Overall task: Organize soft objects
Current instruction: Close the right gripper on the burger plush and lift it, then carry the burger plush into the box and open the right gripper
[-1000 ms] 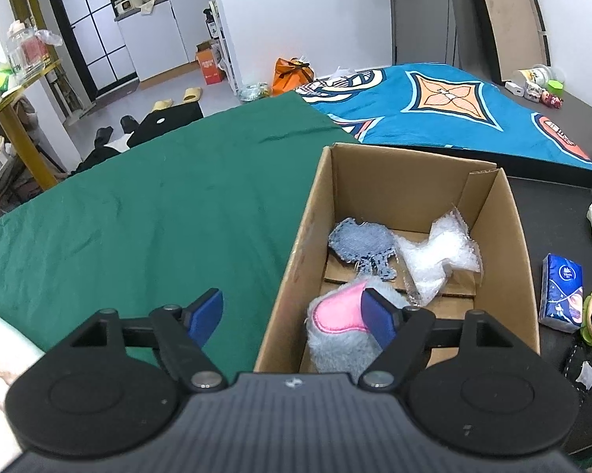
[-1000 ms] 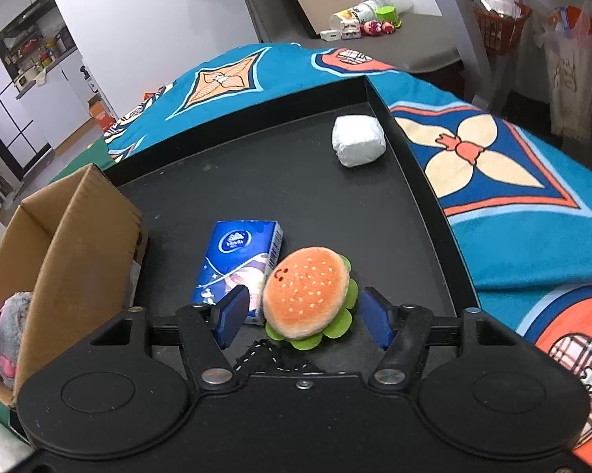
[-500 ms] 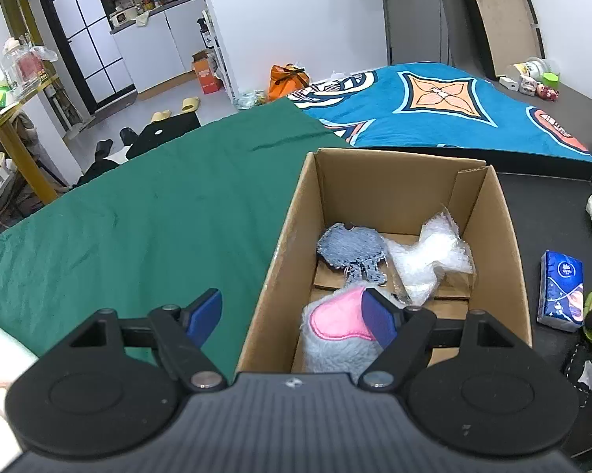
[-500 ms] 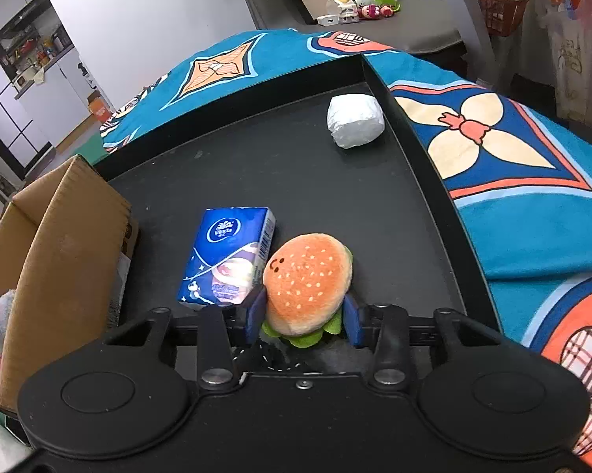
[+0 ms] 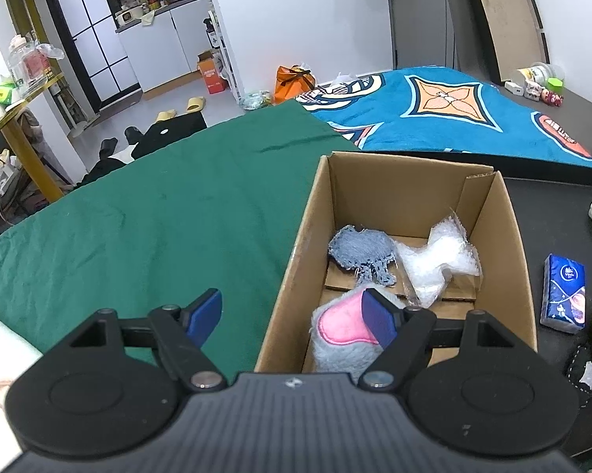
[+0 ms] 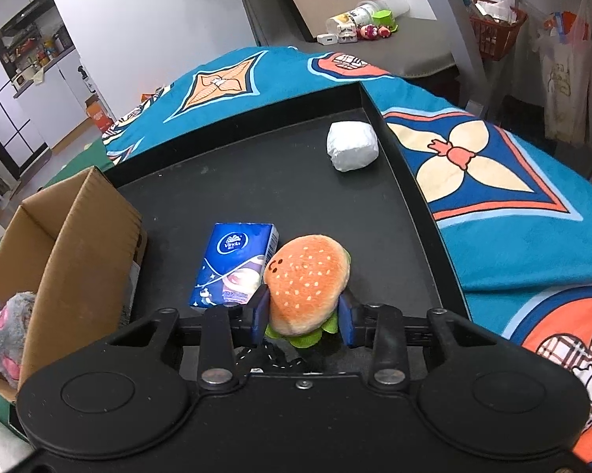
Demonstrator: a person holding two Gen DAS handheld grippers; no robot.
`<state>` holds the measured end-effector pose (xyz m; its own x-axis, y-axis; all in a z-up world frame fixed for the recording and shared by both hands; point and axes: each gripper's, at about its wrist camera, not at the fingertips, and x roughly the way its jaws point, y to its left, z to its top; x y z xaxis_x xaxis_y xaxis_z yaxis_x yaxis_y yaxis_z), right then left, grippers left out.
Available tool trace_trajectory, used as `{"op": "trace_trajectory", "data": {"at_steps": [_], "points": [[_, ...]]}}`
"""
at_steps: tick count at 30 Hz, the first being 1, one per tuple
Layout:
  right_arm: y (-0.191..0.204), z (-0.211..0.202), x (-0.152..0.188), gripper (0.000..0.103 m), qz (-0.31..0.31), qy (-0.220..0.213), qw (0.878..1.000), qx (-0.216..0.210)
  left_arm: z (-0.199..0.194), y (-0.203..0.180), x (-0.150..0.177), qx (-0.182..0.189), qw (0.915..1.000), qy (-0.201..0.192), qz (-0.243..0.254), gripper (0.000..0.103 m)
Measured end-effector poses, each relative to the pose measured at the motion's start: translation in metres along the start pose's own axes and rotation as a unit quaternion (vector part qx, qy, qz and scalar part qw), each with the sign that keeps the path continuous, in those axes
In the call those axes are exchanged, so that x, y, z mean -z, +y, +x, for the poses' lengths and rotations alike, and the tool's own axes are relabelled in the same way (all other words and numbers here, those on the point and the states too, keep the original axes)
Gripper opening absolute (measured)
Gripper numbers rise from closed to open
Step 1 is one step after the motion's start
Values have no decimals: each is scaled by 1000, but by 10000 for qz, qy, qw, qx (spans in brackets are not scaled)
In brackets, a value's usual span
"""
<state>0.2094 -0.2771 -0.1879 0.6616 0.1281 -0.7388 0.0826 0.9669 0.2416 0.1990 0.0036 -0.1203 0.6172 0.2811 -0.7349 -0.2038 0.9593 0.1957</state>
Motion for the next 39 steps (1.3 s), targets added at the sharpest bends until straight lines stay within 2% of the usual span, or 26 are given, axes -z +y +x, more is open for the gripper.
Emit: {"op": "trace_trajectory", "data": {"at_steps": [15, 39], "points": [[26, -25, -3, 35, -272, -117, 9996, 3, -3, 15, 0, 148, 9999, 31, -74, 77], [111, -54, -6, 36, -838, -370, 9955, -224, 0, 42, 10, 616, 9973, 129, -385, 73]]}}
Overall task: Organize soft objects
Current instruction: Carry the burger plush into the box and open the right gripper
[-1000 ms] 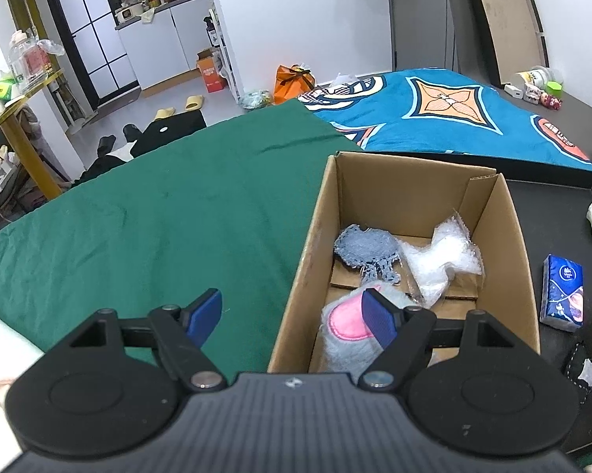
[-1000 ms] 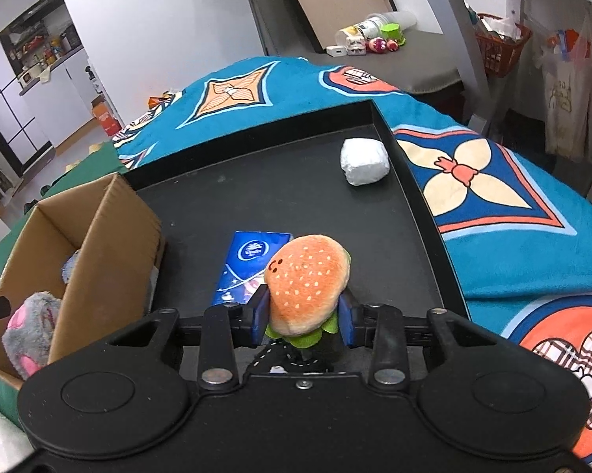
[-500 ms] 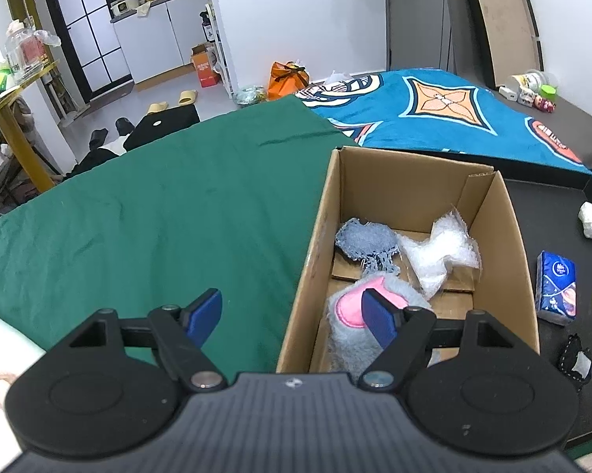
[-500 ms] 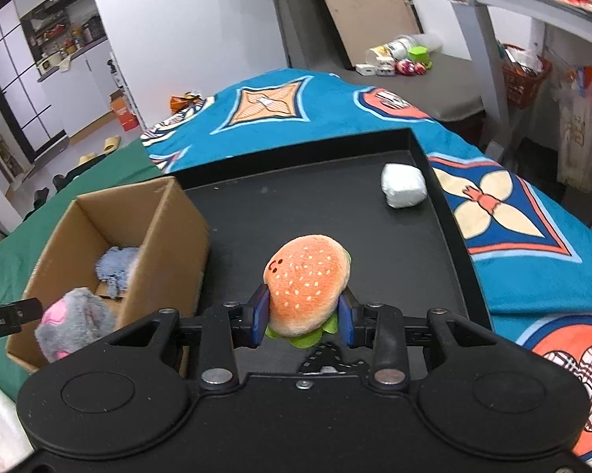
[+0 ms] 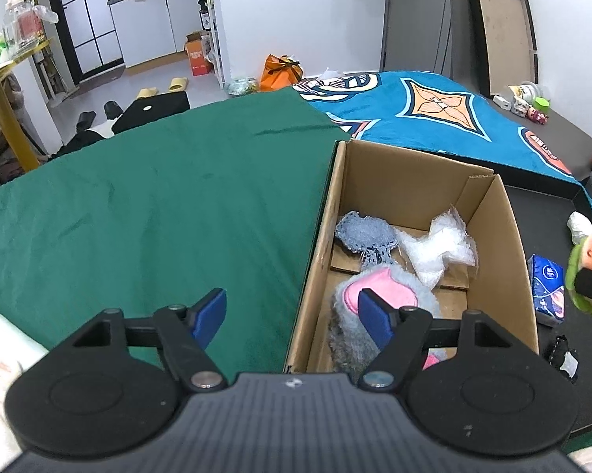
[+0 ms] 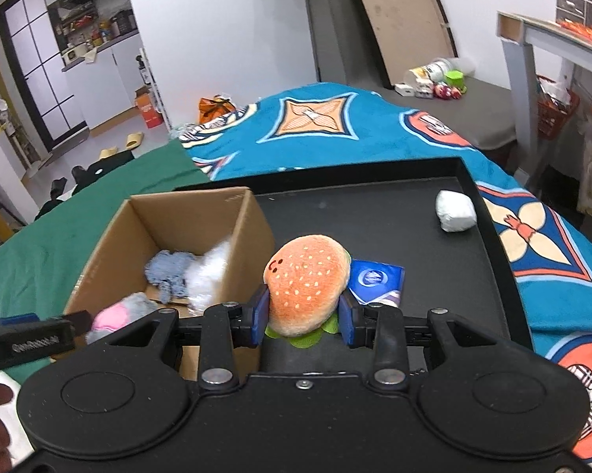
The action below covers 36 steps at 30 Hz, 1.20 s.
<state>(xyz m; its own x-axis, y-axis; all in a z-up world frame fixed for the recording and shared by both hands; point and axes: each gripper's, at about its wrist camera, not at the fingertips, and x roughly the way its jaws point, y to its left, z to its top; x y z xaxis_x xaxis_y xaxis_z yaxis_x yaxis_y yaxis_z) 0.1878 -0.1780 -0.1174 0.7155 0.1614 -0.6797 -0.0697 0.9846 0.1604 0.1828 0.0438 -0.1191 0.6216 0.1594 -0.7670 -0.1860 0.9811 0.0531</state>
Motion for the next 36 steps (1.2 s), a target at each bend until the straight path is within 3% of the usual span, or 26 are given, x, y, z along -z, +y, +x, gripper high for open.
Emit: {"op": "trace_trajectory", "data": {"at_steps": [6, 10, 13, 16, 26, 32, 36], "points": [[19, -3, -5, 36, -100, -57, 9999, -39, 4, 4, 4, 102, 9999, 83, -17, 66], [31, -4, -7, 36, -189, -79, 9998, -77, 4, 7, 6, 167, 9998, 75, -53, 40], [39, -5, -9, 36, -249, -102, 9996, -125, 7, 12, 8, 185, 9996, 173, -135, 26], [48, -5, -10, 36, -337, -107, 9992, -165, 11, 16, 10, 316, 9988, 300, -244, 22], [66, -4, -14, 38, -460, -125, 9985, -271, 6, 18, 11, 485, 9983, 221, -256, 17], [67, -4, -13, 57, -475, -84, 9977, -472, 3, 19, 10, 491, 9983, 186, -259, 17], [58, -6, -10, 58, -427, -59, 9982, -422, 2, 17, 9, 475, 9984, 165, -249, 18]]}}
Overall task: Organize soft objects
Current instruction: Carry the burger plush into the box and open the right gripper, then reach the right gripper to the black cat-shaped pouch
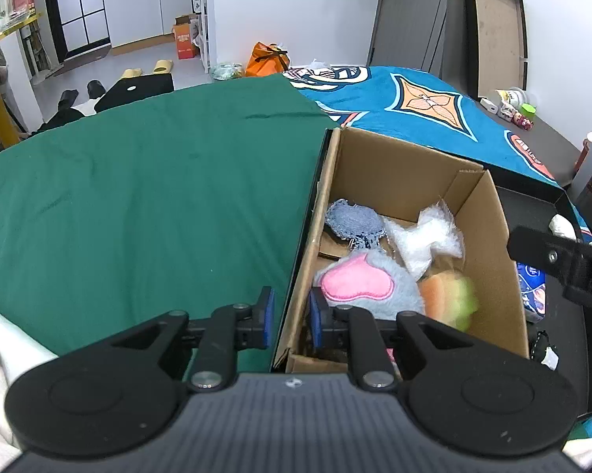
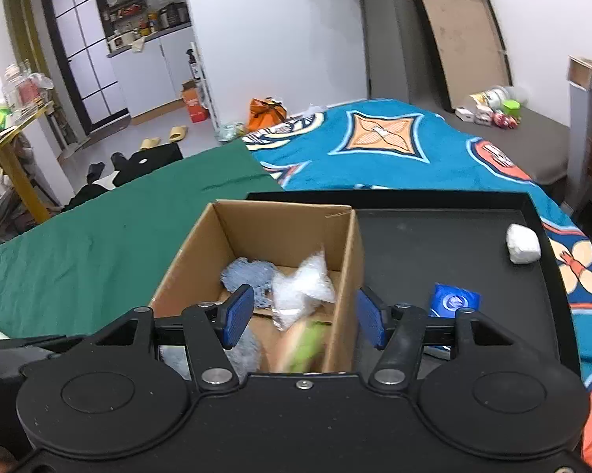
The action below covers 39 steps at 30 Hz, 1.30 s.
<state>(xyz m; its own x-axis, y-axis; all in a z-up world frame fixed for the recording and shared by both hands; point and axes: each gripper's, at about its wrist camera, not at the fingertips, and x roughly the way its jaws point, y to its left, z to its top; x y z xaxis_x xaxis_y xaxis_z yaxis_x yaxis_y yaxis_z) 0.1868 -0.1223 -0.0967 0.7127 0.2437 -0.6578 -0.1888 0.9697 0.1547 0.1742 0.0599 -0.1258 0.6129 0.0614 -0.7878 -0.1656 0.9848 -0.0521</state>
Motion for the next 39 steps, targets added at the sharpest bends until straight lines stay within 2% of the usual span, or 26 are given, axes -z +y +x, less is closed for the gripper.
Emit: {"op": "trace_trajectory", "data": {"at_steps": [11, 16, 21, 26, 30, 36, 39], "points": [[-39, -10, 15, 58, 283, 91, 9993, 247, -10, -7, -1, -82, 9997, -151, 146, 22], [-56, -9, 23, 58, 431, 174, 9984, 327, -11, -11, -2, -105, 9996, -122, 226, 31], [-68, -7, 33, 58, 549, 280, 9976, 331, -10, -16, -3, -194, 9992, -87, 352, 35], [-82, -2, 43, 63, 682, 401, 9961, 387, -10, -21, -2, -316, 9985, -75, 445, 45], [-94, 0, 52, 75, 813, 476, 9946, 431, -6, -27, -1, -441, 9972, -58, 597, 49], [-108, 6, 60, 87, 959, 518, 9931, 422, -3, -32, 2, -642, 9949, -79, 768, 59], [-113, 11, 66, 89, 1026, 529, 9923, 458, -3, -34, 3, -747, 9935, -99, 857, 64]]}}
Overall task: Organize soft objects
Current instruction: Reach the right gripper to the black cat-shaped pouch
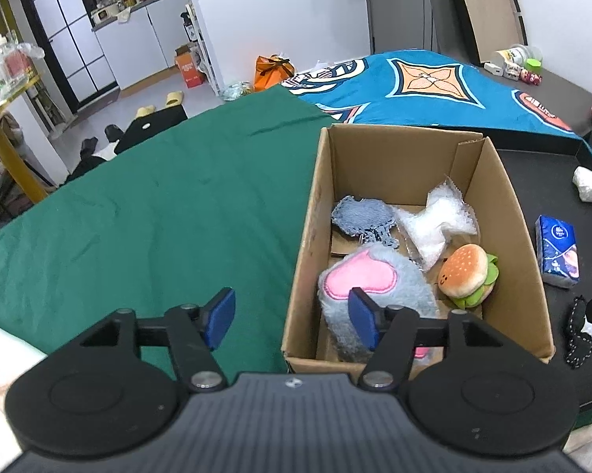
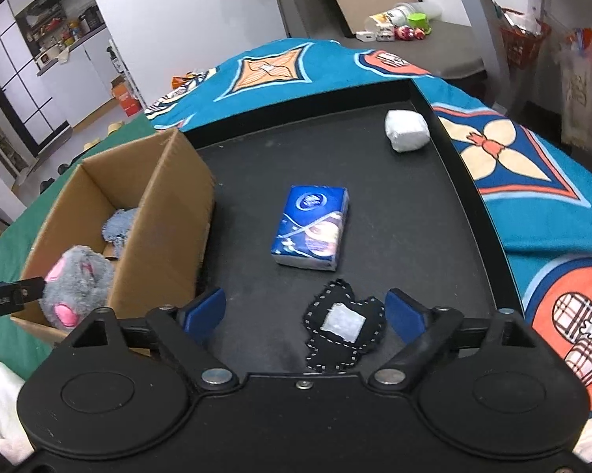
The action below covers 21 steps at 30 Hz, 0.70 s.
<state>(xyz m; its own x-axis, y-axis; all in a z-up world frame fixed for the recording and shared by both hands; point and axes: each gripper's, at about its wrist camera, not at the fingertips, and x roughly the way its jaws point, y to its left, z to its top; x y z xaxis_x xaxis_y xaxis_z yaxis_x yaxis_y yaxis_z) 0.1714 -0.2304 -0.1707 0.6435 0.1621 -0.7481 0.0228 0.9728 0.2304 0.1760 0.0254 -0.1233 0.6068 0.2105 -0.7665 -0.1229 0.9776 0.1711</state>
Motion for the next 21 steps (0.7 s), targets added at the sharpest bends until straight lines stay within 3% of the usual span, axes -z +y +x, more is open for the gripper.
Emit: {"op": "trace_trajectory", "data": {"at_steps": [6, 10, 21], "points": [[-18, 13, 7, 89, 430, 127, 9990, 88, -1, -7, -1, -170, 9996, -54, 214, 72], [-17, 15, 8, 89, 356, 73, 9990, 248, 1, -16, 1, -336, 9982, -54, 500, 78], [-22, 36, 10, 85, 378, 414, 9979, 320, 4, -27, -6, -522, 9955, 102, 790, 80]]}}
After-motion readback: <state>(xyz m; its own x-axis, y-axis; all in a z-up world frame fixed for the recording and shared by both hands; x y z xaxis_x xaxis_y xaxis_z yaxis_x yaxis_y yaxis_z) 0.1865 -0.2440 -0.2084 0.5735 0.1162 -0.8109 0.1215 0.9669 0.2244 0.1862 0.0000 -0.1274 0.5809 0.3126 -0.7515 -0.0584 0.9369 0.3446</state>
